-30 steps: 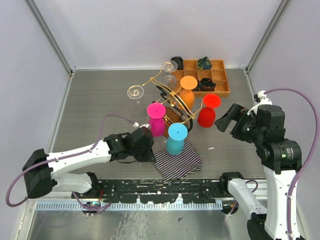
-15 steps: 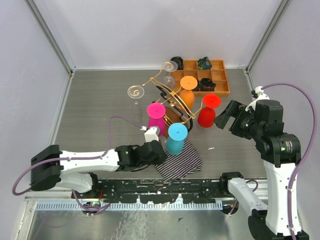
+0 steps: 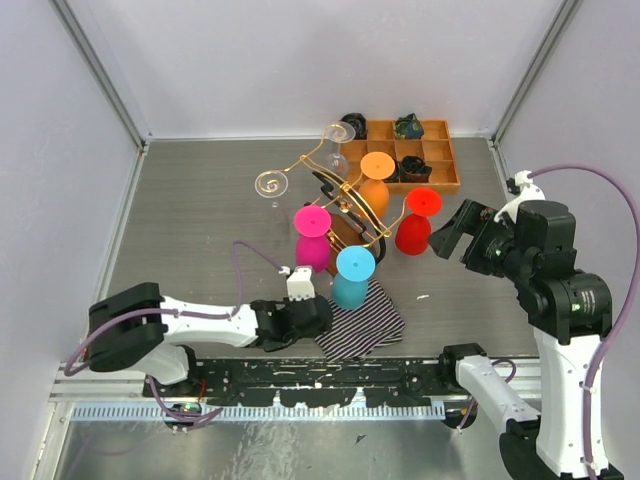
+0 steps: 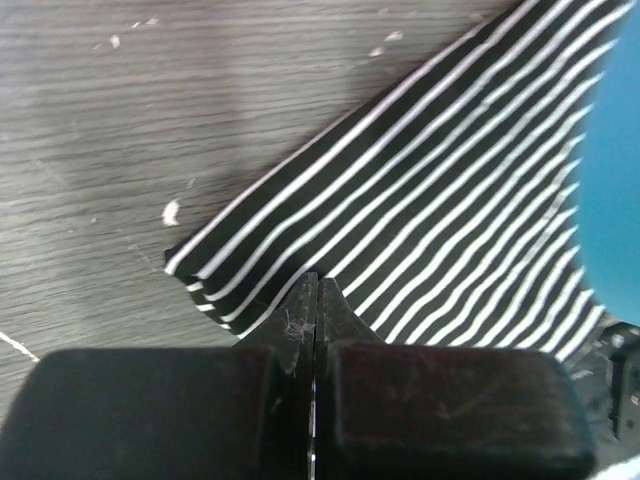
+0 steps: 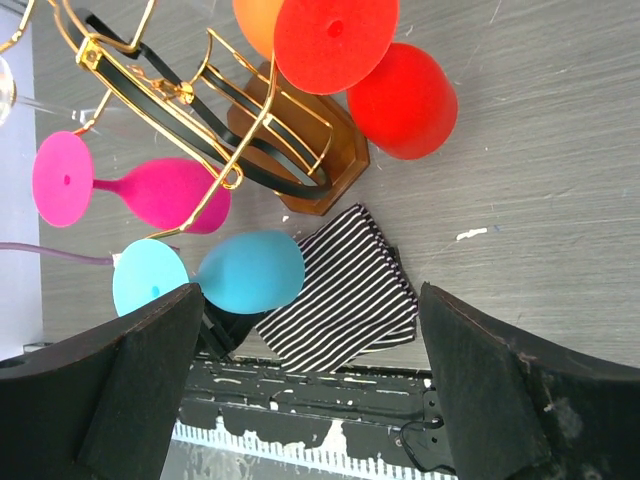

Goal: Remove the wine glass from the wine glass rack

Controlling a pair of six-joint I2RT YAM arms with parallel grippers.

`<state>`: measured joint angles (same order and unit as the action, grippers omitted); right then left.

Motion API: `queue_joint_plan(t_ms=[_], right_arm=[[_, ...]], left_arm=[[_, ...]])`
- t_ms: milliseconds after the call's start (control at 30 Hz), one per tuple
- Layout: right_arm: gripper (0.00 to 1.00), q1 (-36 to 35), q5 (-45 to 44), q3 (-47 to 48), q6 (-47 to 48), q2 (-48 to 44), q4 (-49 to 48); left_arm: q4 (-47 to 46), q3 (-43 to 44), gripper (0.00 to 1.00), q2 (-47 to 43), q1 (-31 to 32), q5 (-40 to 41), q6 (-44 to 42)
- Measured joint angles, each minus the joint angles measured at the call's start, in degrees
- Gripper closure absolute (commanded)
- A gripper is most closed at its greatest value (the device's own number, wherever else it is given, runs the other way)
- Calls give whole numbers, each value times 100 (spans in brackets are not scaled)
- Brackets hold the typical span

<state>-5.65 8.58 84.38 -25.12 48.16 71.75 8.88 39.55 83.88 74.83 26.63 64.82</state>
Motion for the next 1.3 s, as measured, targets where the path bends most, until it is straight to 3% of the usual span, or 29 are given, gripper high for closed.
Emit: queue_joint_plan(t_ms=[433,533,667,833,933,1033,1167,1300], right_arm=[[6,-2,-258,254,-26,-391,85],[6,-2,-269,251,-24,-466,103],[6,-2,-256,214,-22,-481,116],[6,-2,-203,20,-20,-481,92],[6,-2,-120,-188,-24,-520,-26],[6,-2,-20,-339,-31,-560,-109],[6,-2,83,-450,-31,-584,-240],[6,-2,160,-531,-33,-579,-354]], left_arm=[[-664,-210,100,452,-26,284,1051],[-855,-647,100,142,-236,81,1482],[-935,-1700,100,-1012,-599,-28,2232],[1217,-2201,100,-3021,-654,236,3008],[2916,-2170,100,-4531,-656,605,3224],[4015,-1825,100,-5532,-671,981,3204],[4607,-1158,100,-5541,-682,1259,2885],[4581,-601,100,-4376,-686,1231,2426]])
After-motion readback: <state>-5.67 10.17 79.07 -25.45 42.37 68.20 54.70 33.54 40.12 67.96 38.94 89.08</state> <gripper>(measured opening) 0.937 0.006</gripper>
